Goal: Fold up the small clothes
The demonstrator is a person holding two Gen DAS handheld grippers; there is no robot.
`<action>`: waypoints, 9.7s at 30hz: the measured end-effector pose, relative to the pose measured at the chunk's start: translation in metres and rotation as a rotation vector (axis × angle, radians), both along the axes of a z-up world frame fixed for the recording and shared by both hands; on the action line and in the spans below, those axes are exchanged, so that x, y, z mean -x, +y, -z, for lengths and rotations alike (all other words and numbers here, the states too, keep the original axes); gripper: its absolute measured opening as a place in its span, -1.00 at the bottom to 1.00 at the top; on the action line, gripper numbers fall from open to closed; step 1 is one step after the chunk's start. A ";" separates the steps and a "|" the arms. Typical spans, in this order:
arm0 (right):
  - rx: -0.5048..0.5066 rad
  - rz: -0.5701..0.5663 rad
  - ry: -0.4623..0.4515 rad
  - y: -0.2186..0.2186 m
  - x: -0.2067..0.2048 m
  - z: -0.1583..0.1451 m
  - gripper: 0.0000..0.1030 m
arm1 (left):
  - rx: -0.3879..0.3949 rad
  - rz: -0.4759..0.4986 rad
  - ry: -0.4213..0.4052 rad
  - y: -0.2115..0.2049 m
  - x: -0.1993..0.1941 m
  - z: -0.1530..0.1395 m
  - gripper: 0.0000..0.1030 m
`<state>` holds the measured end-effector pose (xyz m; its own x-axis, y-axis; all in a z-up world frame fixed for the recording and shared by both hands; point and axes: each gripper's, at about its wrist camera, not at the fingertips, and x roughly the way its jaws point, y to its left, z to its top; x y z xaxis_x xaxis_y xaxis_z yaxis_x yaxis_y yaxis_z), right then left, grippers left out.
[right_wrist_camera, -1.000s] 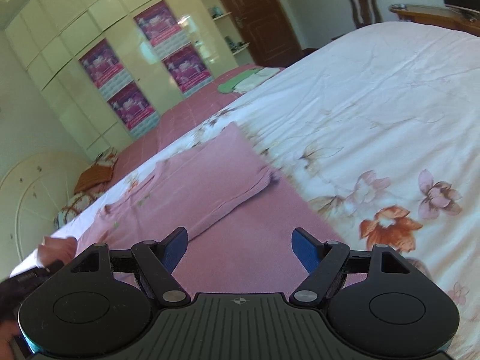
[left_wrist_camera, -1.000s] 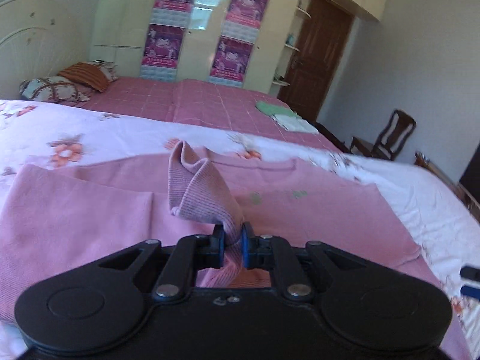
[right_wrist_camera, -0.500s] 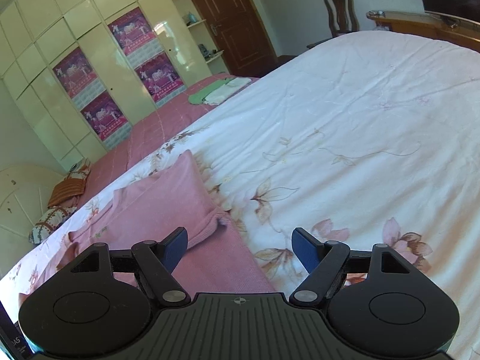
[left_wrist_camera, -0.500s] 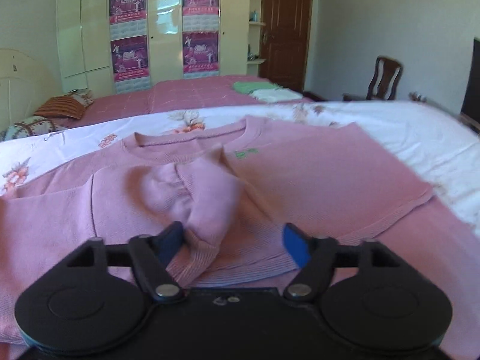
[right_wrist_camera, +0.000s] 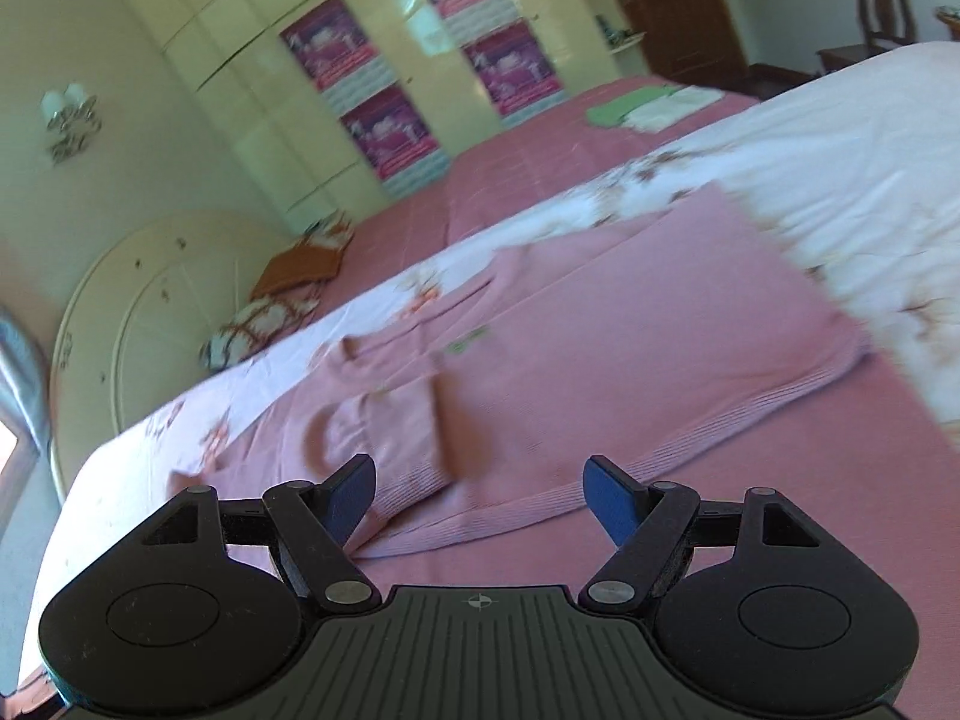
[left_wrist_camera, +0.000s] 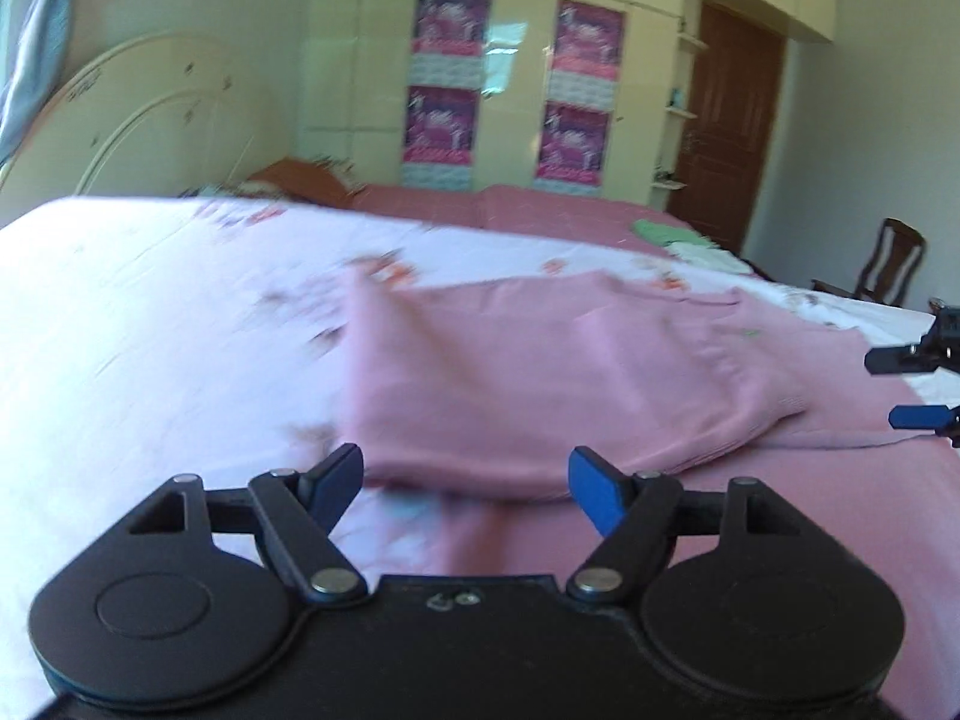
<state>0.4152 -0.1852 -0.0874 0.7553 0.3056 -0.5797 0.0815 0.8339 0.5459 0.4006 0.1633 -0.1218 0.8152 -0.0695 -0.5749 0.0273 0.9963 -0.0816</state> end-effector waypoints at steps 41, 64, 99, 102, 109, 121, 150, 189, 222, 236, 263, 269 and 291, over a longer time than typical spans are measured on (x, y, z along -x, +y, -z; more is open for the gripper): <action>0.158 -0.036 -0.053 0.001 -0.054 -0.002 -0.85 | 0.023 -0.028 0.096 0.018 -0.033 0.024 -0.14; 0.037 0.063 0.036 -0.057 -0.072 0.027 0.13 | 0.104 0.106 0.043 0.008 -0.075 -0.003 0.02; 0.311 -0.118 -0.095 0.011 -0.104 0.026 -0.14 | 0.015 0.222 0.018 -0.057 -0.150 -0.001 0.45; 0.284 -0.248 -0.125 0.045 -0.107 0.018 -0.15 | 0.023 0.311 0.042 -0.100 -0.148 0.004 0.45; 0.409 -0.332 -0.033 0.068 -0.117 0.045 -0.15 | -0.028 0.261 0.102 -0.097 -0.149 0.031 0.60; 0.325 -0.161 -0.076 -0.017 -0.060 0.024 -0.23 | 0.005 0.151 0.038 -0.051 -0.084 0.010 0.47; 0.275 -0.201 0.012 -0.033 -0.036 0.041 -0.05 | -0.105 -0.048 0.152 -0.046 -0.042 0.027 0.51; 0.108 0.068 0.127 -0.168 0.203 0.000 -0.05 | -0.065 -0.023 0.256 -0.013 0.162 0.006 0.46; -0.335 0.033 0.191 -0.202 0.274 0.042 -0.05 | 0.755 0.092 0.362 0.028 0.202 0.046 0.13; -0.257 -0.134 0.194 -0.178 0.263 0.038 -0.84 | 0.653 0.134 0.305 0.017 0.190 0.033 -0.94; -0.301 -0.053 -0.078 -0.174 0.072 -0.074 -0.84 | 0.763 0.004 0.094 0.038 -0.015 -0.043 -0.94; -0.326 -0.027 0.029 -0.175 -0.072 -0.043 -0.84 | 0.679 0.007 0.160 0.030 -0.139 -0.025 -0.94; 0.263 -0.271 -0.046 -0.128 -0.163 0.030 0.21 | 0.056 0.239 0.180 -0.017 -0.229 0.017 0.06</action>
